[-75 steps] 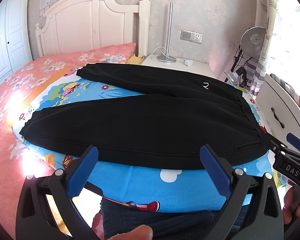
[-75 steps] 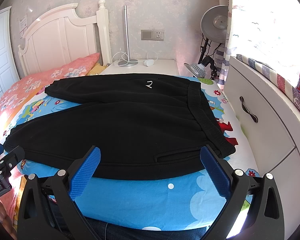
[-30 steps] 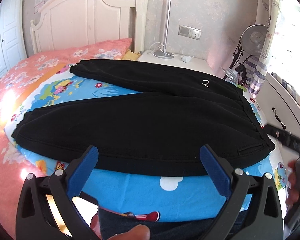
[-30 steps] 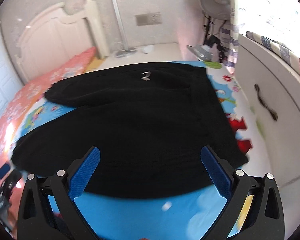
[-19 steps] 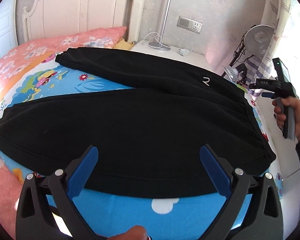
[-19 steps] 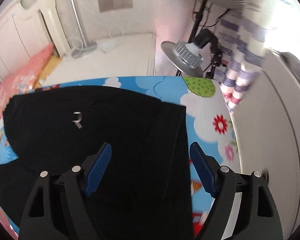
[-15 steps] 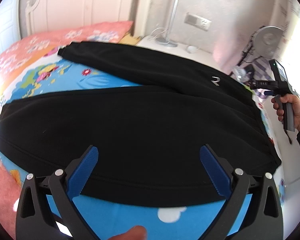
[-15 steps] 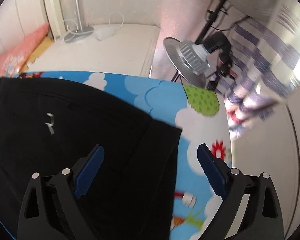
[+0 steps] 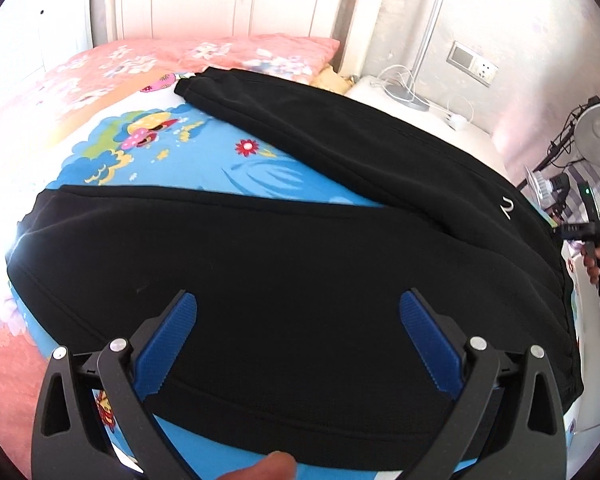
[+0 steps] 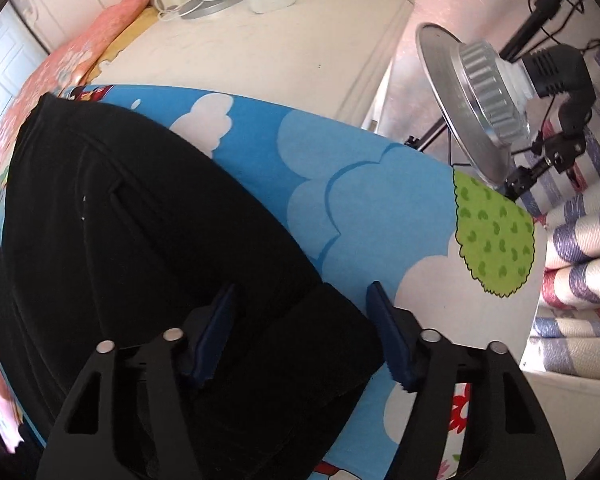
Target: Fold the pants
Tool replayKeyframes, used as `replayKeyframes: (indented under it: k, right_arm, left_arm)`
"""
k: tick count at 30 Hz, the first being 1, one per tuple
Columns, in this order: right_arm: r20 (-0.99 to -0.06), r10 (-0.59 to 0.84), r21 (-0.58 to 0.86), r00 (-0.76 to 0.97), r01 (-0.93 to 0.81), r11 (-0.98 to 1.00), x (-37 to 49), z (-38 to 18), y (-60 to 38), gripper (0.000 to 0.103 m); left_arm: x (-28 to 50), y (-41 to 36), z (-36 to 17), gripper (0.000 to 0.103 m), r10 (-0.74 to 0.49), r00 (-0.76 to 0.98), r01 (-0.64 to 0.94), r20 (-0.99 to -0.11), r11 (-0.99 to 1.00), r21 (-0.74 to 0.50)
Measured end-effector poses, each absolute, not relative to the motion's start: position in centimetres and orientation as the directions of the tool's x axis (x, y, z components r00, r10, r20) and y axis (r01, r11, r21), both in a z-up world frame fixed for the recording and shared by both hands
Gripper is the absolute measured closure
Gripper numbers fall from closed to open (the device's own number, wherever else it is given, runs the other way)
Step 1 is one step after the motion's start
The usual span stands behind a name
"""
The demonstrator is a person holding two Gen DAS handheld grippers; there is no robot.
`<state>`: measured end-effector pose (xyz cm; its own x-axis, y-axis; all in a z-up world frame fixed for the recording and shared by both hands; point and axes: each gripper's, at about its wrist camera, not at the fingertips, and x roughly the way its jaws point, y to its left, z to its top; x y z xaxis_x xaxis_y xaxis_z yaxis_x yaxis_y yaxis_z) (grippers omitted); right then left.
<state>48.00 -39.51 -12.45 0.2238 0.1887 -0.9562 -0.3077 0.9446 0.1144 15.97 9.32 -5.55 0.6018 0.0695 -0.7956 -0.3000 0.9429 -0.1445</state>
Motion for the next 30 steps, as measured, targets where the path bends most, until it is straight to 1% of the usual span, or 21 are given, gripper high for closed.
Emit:
replayKeyframes:
  k: [1, 3, 6, 9, 12, 15, 17, 19, 23, 25, 26, 27, 28, 30]
  right_arm:
    - [-0.954, 0.173, 0.095, 0.244, -0.301, 0.949, 47.9, -11.8, -39.5, 0.077]
    - [-0.947, 0.182, 0.095, 0.266, -0.31, 0.946, 47.7, -10.8, -39.4, 0.083]
    - [-0.933, 0.156, 0.039, 0.323, -0.338, 0.94, 45.9, -8.9, -38.4, 0.085]
    - [-0.88, 0.167, 0.02, 0.445, -0.317, 0.948, 42.5, -5.1, -37.2, 0.086]
    - [-0.799, 0.191, -0.018, 0.57, -0.341, 0.94, 34.9, -1.0, -34.0, 0.086]
    - [-0.763, 0.205, -0.064, 0.613, -0.387, 0.92, 27.8, 0.3, -30.6, 0.086]
    - [-0.767, 0.24, -0.049, 0.595, -0.427, 0.903, 22.3, -0.5, -28.2, 0.086]
    - [-0.791, 0.269, -0.01, 0.549, -0.451, 0.892, 19.2, -2.4, -26.7, 0.086]
    - [-0.848, 0.272, 0.075, 0.454, -0.405, 0.911, 17.2, -7.8, -26.4, 0.086]
    - [-0.847, 0.283, 0.105, 0.45, -0.38, 0.919, 17.0, -8.6, -26.5, 0.086]
    - [-0.844, 0.282, 0.111, 0.457, -0.366, 0.924, 17.1, -8.6, -26.4, 0.086]
    - [-0.842, 0.283, 0.121, 0.459, -0.351, 0.929, 17.0, -8.5, -26.3, 0.086]
    - [-0.842, 0.283, 0.128, 0.46, -0.339, 0.932, 17.2, -8.4, -26.3, 0.086]
    - [-0.842, 0.274, 0.129, 0.465, -0.32, 0.939, 17.1, -8.3, -26.1, 0.085]
  left_arm:
    - [16.2, 9.3, -5.3, 0.002, 0.074, 0.604, -0.3, -0.794, 0.943, -0.14]
    - [16.7, 9.1, -5.0, 0.002, 0.073, 0.607, -0.292, -0.791, 0.946, -0.137]
    - [18.1, 8.1, -4.4, 0.002, 0.054, 0.622, -0.252, -0.781, 0.958, -0.134]
    - [19.5, 6.9, -3.8, 0.002, 0.012, 0.635, -0.209, -0.772, 0.965, -0.157]
    - [21.4, 5.4, -2.6, 0.002, -0.089, 0.655, -0.136, -0.75, 0.963, -0.233]
    - [23.1, 4.8, -1.8, 0.002, -0.204, 0.653, -0.072, -0.73, 0.942, -0.329]
    - [24.8, 5.0, -1.6, 0.002, -0.285, 0.644, -0.043, -0.71, 0.913, -0.405]
    - [26.5, 5.5, -2.0, 0.002, -0.353, 0.629, -0.029, -0.693, 0.88, -0.474]
    - [30.9, 7.1, -4.9, 0.002, -0.465, 0.565, -0.075, -0.682, 0.794, -0.604]
    - [33.1, 7.8, -7.0, 0.003, -0.474, 0.527, -0.133, -0.706, 0.774, -0.619]
    - [34.1, 8.0, -8.0, 0.004, -0.484, 0.505, -0.153, -0.714, 0.764, -0.626]
    - [34.8, 7.9, -8.7, 0.01, -0.499, 0.489, -0.161, -0.715, 0.754, -0.637]
    - [35.8, 7.8, -9.8, 0.021, -0.521, 0.461, -0.184, -0.719, 0.736, -0.651]
    - [36.8, 7.5, -10.9, 0.031, -0.548, 0.428, -0.208, -0.719, 0.714, -0.668]
